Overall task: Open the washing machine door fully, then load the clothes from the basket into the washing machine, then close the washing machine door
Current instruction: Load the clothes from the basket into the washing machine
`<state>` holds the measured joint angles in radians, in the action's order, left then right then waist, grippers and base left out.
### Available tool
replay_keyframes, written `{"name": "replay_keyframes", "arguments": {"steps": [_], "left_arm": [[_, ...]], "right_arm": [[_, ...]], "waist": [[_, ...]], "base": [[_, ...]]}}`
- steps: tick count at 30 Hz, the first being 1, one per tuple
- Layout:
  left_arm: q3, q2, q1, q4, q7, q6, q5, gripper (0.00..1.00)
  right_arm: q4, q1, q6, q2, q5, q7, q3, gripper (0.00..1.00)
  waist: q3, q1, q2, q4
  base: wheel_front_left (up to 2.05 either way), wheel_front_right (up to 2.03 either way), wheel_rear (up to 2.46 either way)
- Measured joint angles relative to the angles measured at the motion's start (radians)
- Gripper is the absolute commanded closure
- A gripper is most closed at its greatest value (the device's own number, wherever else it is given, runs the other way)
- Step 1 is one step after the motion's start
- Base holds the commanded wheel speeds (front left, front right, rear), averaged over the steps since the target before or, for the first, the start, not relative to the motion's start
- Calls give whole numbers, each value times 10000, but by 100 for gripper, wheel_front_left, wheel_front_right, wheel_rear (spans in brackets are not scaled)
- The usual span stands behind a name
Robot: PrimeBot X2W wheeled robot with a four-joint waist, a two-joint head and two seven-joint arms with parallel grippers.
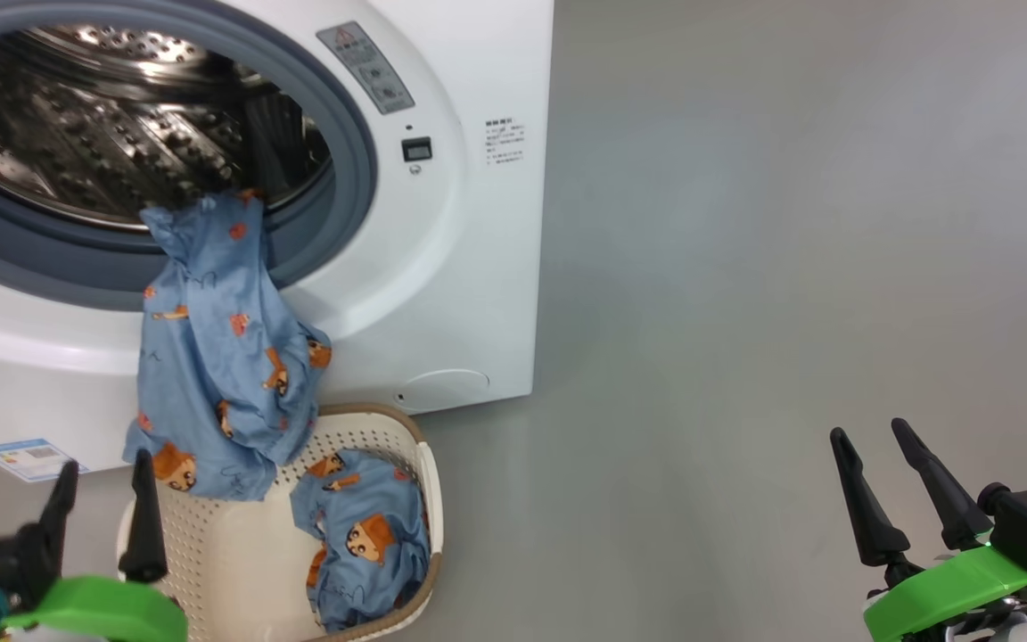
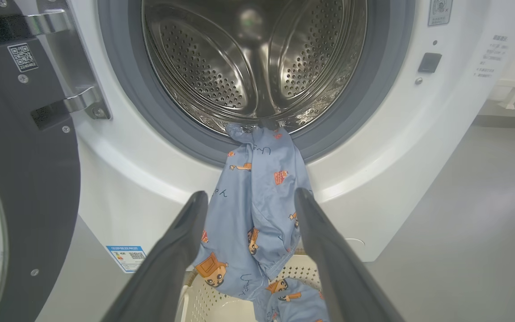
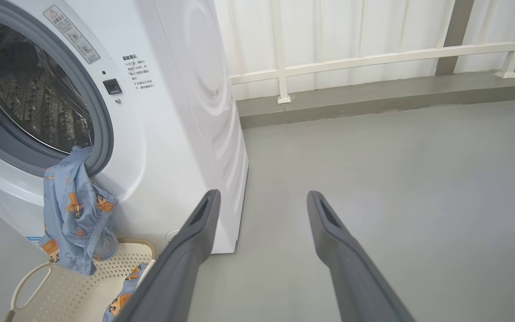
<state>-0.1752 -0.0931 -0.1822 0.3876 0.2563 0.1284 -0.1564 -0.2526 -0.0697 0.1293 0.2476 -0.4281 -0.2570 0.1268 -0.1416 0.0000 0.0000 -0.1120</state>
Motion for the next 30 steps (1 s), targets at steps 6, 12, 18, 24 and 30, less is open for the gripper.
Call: {"name": "replay_keyframes", "arguments": {"steps": [6, 12, 18, 24, 30], "left_arm": [[-105, 150, 836, -543, -8, 0, -6, 0], [-276, 186, 1435, -1110, -8, 0, -10, 0], [-347, 293, 2038, -1542, -8, 0, -38, 0], [-445, 422, 2261, -1691, -8, 0, -82, 0], [-504, 443, 2261, -1730, -8, 0, -81, 0]], "right_arm": [[44, 176, 0, 102, -63, 0, -84, 0], [86, 639, 0, 86, -44, 0, -217, 0], [178, 768, 0, 58, 42, 0, -270, 0], [174, 1000, 0, -6, 75, 0, -268, 0], [171, 999, 0, -8, 75, 0, -265, 0]], "waist": [[354, 0, 0, 195], [533, 0, 0, 368], [697, 0, 0, 473], [791, 0, 0, 537], [776, 0, 0, 505]], "base": [[0, 0, 0], [0, 0, 0], [0, 0, 0], [0, 0, 0], [0, 0, 0]]}}
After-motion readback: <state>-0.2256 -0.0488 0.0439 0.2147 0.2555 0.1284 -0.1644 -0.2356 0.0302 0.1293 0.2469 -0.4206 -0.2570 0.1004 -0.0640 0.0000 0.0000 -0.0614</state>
